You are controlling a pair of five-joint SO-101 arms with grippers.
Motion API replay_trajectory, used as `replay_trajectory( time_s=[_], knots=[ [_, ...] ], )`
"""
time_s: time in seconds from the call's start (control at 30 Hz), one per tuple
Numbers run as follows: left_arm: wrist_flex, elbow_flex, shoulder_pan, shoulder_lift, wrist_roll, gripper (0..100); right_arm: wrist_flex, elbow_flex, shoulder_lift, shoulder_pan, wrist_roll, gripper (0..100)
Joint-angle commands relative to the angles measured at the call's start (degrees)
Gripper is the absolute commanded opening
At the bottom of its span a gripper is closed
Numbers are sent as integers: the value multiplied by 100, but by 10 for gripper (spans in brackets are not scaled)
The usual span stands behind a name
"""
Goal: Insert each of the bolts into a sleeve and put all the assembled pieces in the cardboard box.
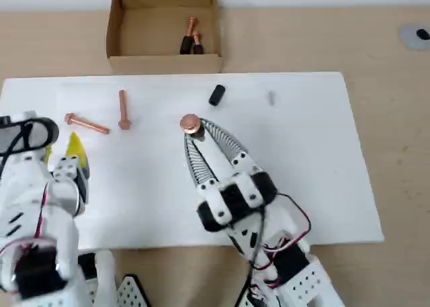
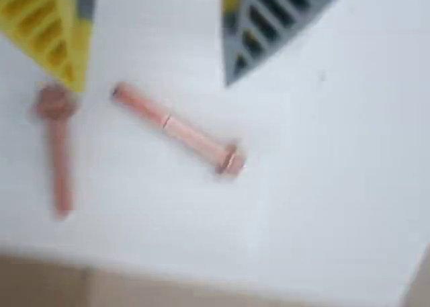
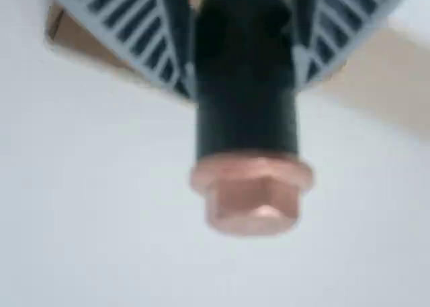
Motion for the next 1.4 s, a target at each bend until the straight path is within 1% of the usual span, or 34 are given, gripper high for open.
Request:
replay_trajectory(
  time_s=[0.0, 0.13, 0.23, 0.37, 0.47, 0.6, 0.67, 0.77, 0.87, 0.93, 1.1, 1.23, 1.37],
  knots=[
    [-281, 501, -123, -22, -44, 150, -193, -1270, 778, 189, 9, 9],
    [-589, 712, -123, -22, 0, 150, -202, -2703, 2501, 576, -527, 9],
    [-826, 738, -123, 13, 281, 150, -220, -3732, 3802, 787, -712, 9],
    [-1354, 914, -123, 13, 299, 150, -299, -4857, 5235, 971, -879, 9],
    [-1600, 1073, -123, 22, -114, 150, -782, -5437, 6141, 1095, -1160, 9],
    [-1890, 1266, -123, 22, -677, 150, -1407, -5965, 7160, 1218, -1196, 9],
    [-2119, 1380, -123, 22, -747, 150, -1723, -6167, 7670, 1235, -1196, 9],
    [-2699, 1705, -123, 22, -747, 150, -2119, -6527, 8497, 1235, -1196, 9],
    [-3305, 2163, -114, 22, -747, 136, -2259, -7108, 9455, 1279, -1196, 9],
    [-3569, 2418, -114, 22, -747, 116, -2259, -7644, 10167, 1358, -1196, 9],
    [-3692, 2593, -114, 22, -738, 110, -2233, -9332, 11978, 1596, -1424, 9],
    [-3789, 2585, -149, -22, -299, 110, -2224, -10598, 13270, 1675, -1424, 9],
    [-3780, 2611, -123, -22, -229, 110, -2031, -11635, 14246, 1675, -1424, 9]
  ],
)
